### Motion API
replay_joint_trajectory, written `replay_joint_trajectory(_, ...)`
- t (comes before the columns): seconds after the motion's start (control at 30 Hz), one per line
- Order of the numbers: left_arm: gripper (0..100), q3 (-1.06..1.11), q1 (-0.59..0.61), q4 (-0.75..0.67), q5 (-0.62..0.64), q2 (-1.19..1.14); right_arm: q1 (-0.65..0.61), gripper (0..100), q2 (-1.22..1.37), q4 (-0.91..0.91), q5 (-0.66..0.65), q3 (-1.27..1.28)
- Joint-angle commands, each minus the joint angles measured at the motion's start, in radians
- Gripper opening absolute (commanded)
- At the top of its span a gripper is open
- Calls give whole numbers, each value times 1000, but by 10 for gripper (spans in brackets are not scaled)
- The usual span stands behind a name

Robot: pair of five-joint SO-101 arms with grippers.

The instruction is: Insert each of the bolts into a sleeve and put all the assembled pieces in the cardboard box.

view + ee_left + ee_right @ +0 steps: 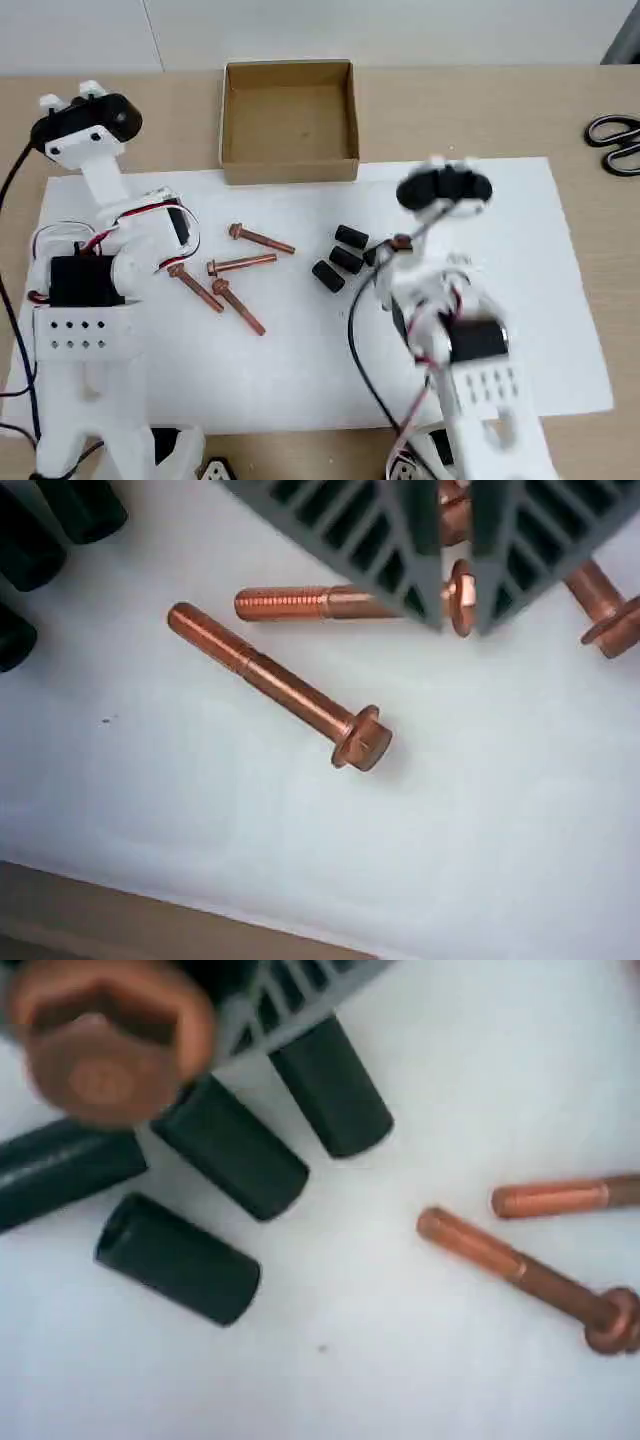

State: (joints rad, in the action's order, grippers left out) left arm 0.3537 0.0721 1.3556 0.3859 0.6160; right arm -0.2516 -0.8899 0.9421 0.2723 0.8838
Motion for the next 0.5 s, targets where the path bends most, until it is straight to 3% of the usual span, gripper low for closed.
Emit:
replay_joint_trajectory(0.0,6,-41,2,-2,9,5,2,2,217,-25,20,-233)
replay_joint_trajectory(0.47,6,-39,2,3,9,2,-68,3,928,-2,-51,-930)
